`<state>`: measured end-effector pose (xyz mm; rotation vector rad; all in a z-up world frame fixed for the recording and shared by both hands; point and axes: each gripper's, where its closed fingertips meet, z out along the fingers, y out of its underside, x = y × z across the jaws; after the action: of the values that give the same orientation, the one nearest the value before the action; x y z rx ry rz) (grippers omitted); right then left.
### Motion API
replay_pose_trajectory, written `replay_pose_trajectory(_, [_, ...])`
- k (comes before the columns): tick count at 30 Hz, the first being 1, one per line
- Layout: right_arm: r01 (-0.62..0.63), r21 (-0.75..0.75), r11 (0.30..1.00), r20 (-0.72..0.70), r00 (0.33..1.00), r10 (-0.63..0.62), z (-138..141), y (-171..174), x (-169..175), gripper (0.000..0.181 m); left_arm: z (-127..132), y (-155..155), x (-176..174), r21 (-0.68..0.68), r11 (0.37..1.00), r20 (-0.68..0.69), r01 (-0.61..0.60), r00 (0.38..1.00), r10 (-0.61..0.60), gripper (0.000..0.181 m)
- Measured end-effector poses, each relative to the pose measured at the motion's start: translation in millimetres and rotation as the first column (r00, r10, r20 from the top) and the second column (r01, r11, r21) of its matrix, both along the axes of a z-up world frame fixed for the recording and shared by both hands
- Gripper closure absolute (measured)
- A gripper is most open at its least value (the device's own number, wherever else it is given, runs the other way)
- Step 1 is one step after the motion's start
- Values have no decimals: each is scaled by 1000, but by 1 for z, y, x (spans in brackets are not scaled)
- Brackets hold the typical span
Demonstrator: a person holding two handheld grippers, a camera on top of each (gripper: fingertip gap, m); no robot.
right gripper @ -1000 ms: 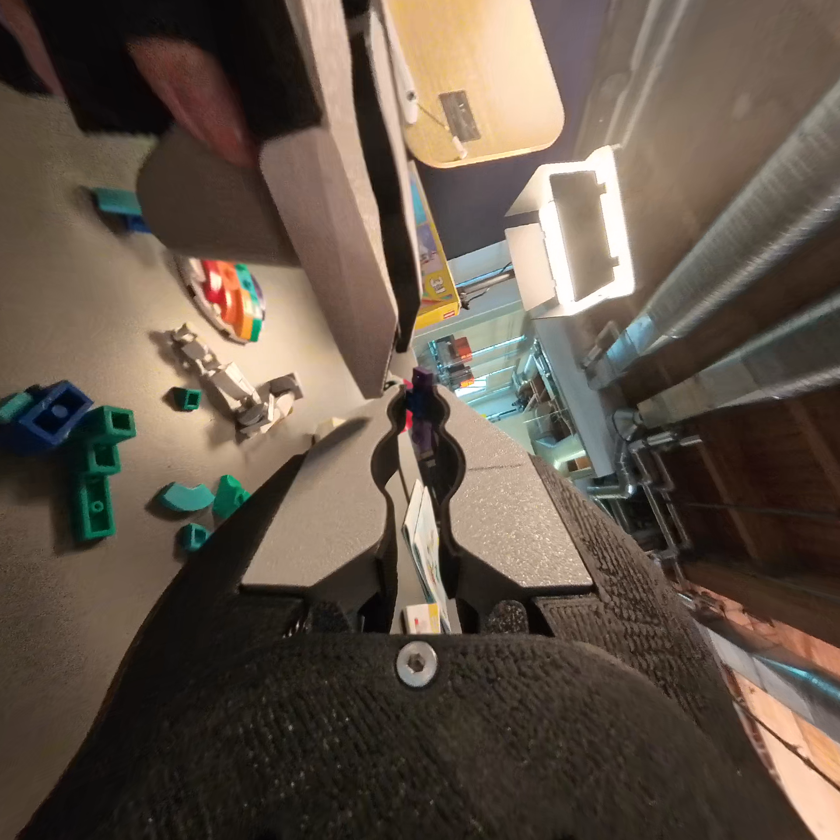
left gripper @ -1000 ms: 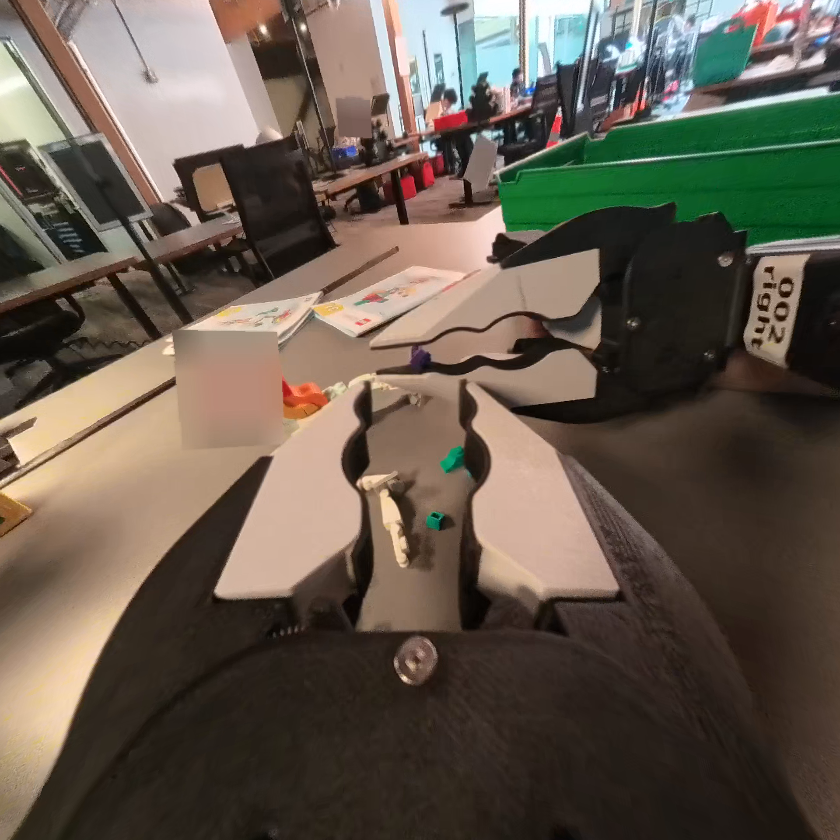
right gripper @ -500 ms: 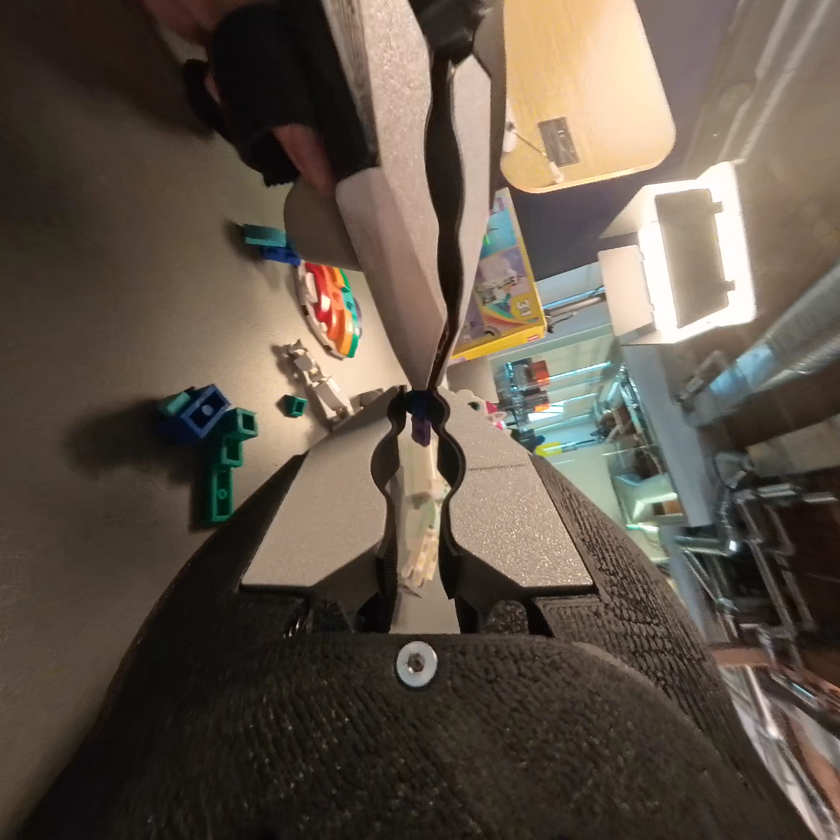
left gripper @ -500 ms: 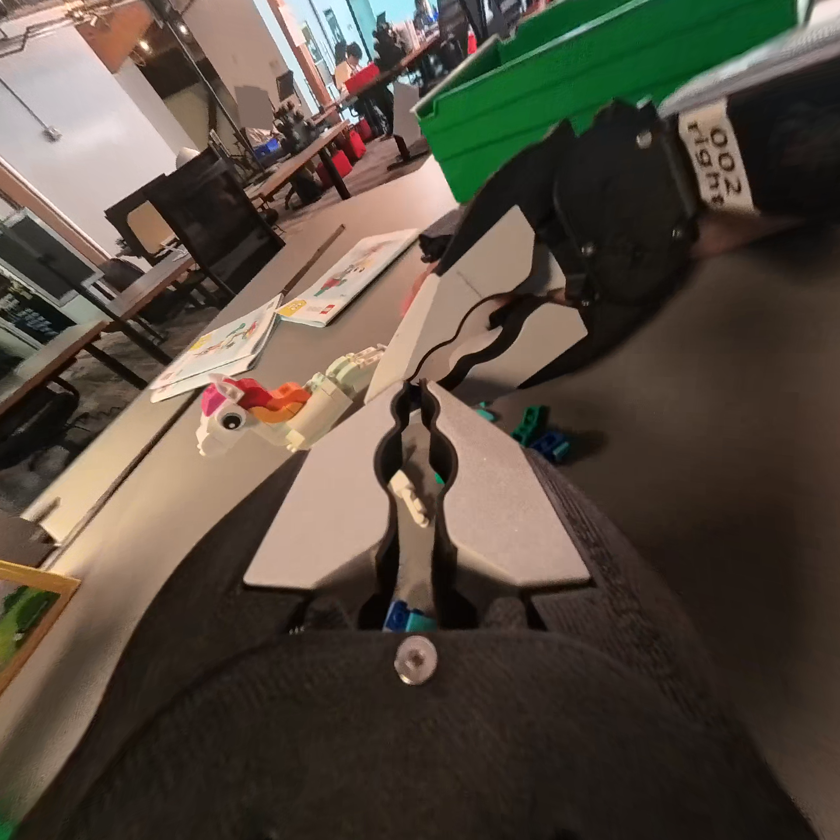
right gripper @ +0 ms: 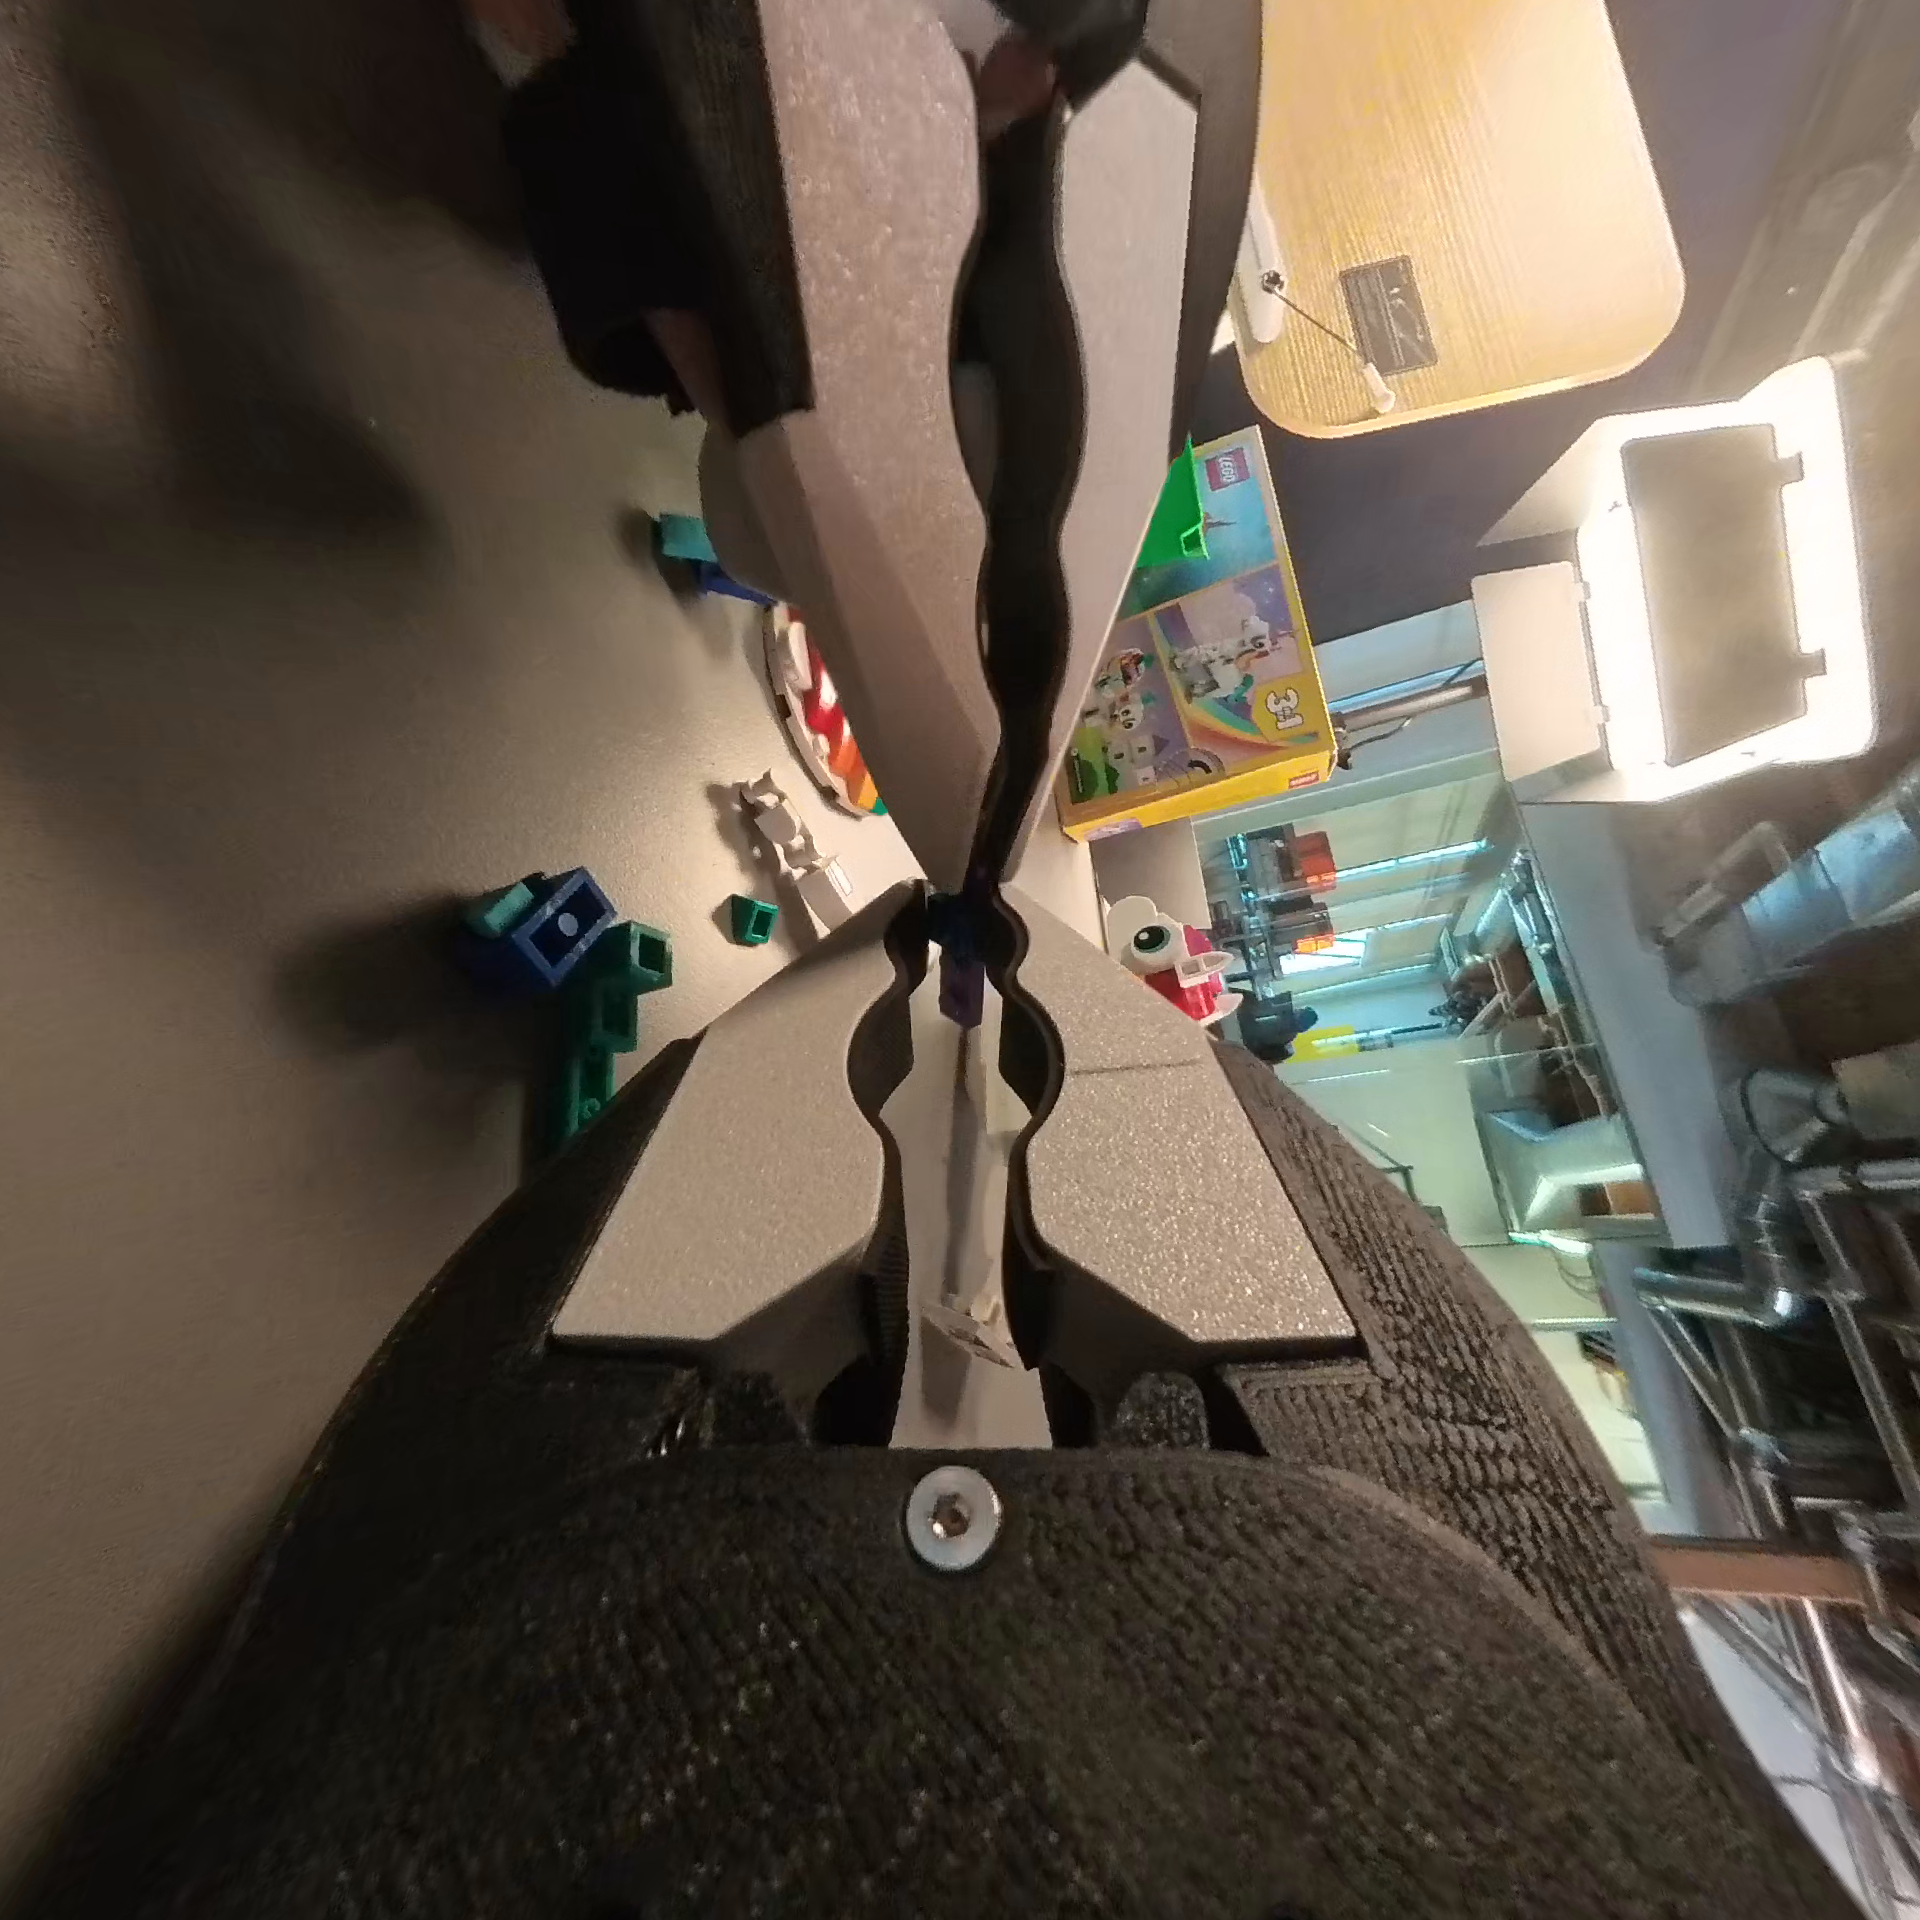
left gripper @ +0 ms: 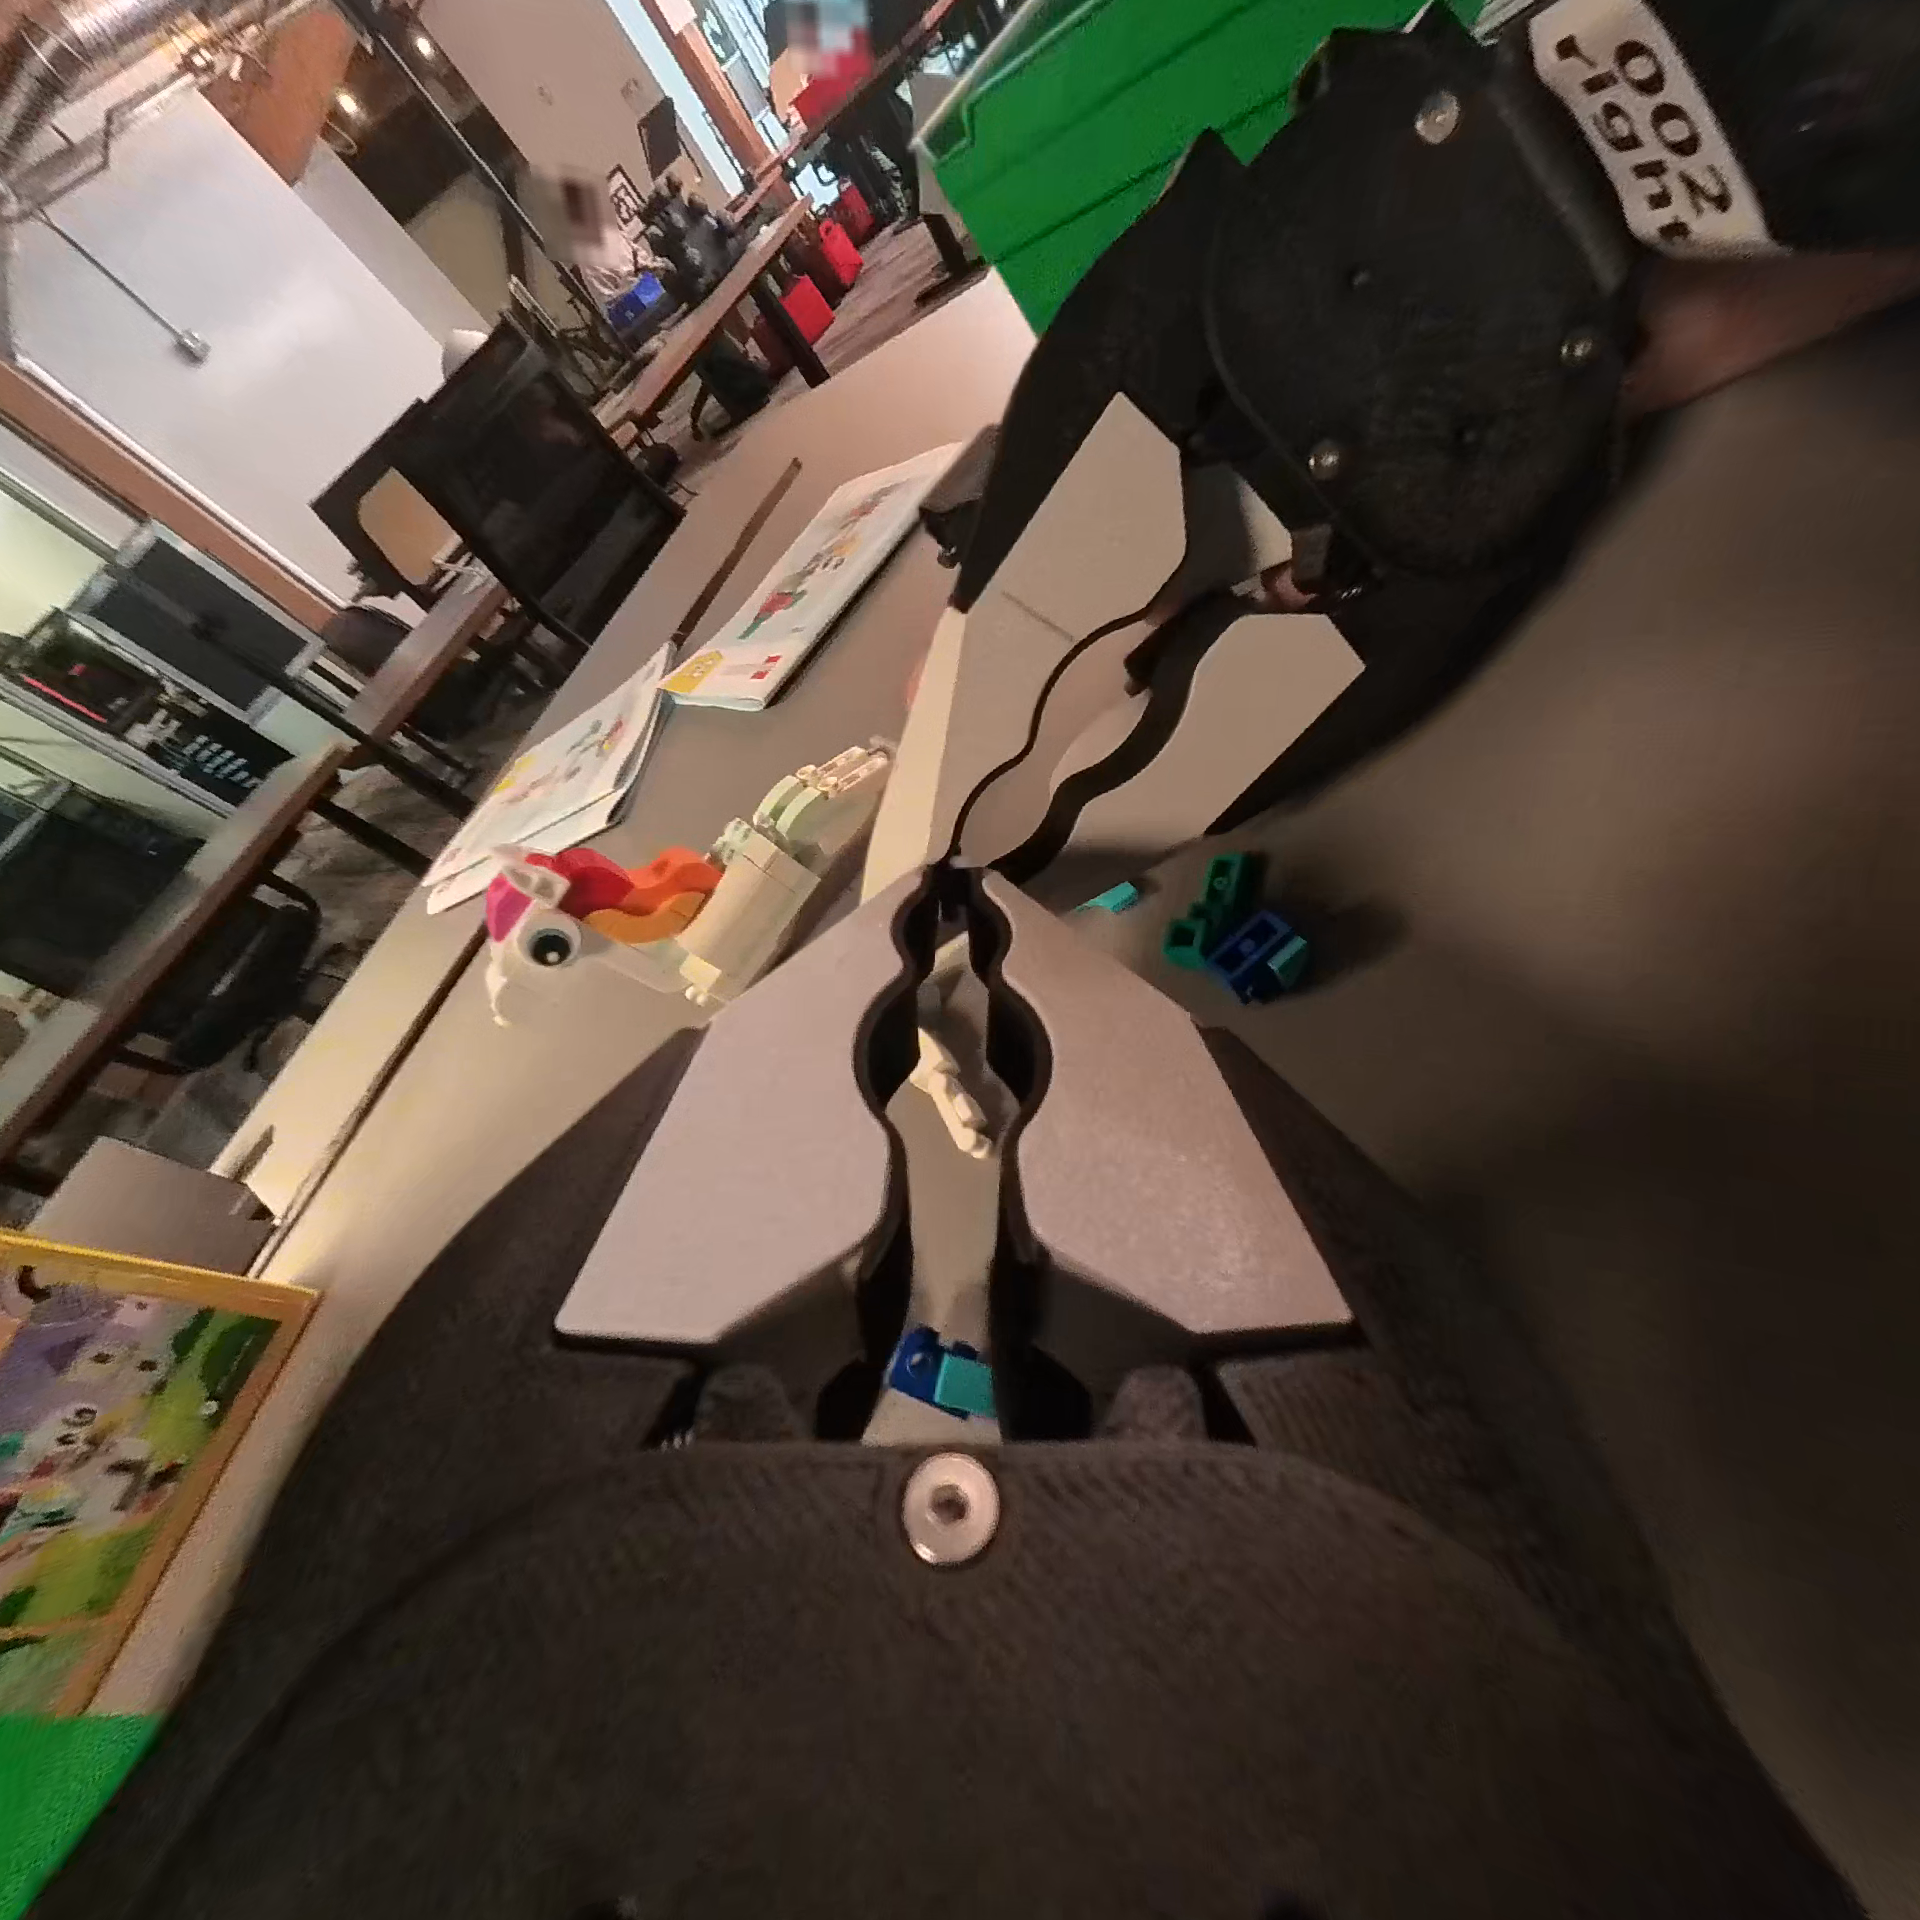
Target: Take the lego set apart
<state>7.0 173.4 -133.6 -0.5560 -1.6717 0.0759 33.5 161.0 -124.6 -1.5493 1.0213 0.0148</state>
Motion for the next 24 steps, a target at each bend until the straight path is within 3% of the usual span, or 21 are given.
replay_pose_trajectory(6, [-6, -19, 1000, 3, 1000, 6, 0, -1, 1, 173, -4, 4, -4, -30, 999, -5, -29, 1000, 29, 175])
replay_pose_trajectory(9, [2, -22, 1000, 56, 998, -1, -10, 0, 0, 173, -14, 5, -5, -112, 993, -25, -32, 999, 30, 176])
replay_pose_trajectory(11, [6, -29, 1000, 42, 999, -5, -8, 1, -1, 172, -14, 7, -8, -185, 982, 39, -42, 998, 50, 177])
replay_pose_trajectory(13, [-11, -21, 1000, 18, 1000, 11, -3, -3, -2, 159, -14, 10, -12, -277, 960, 132, -44, 988, 84, 178])
replay_pose_trajectory(16, [10, 50, 999, 61, 998, -13, -8, -2, -2, 160, -12, 12, -16, -409, 913, 275, 8, 954, 115, 178])
replay_pose_trajectory(19, [32, 111, 993, 77, 996, -41, -10, 1, -2, 172, -18, 11, -16, -506, 861, 324, 49, 936, 138, 178])
replay_pose_trajectory(24, [28, 146, 989, 129, 991, -47, -16, -1, -3, 173, -24, 9, -16, -588, 804, 355, 85, 921, 162, 177])
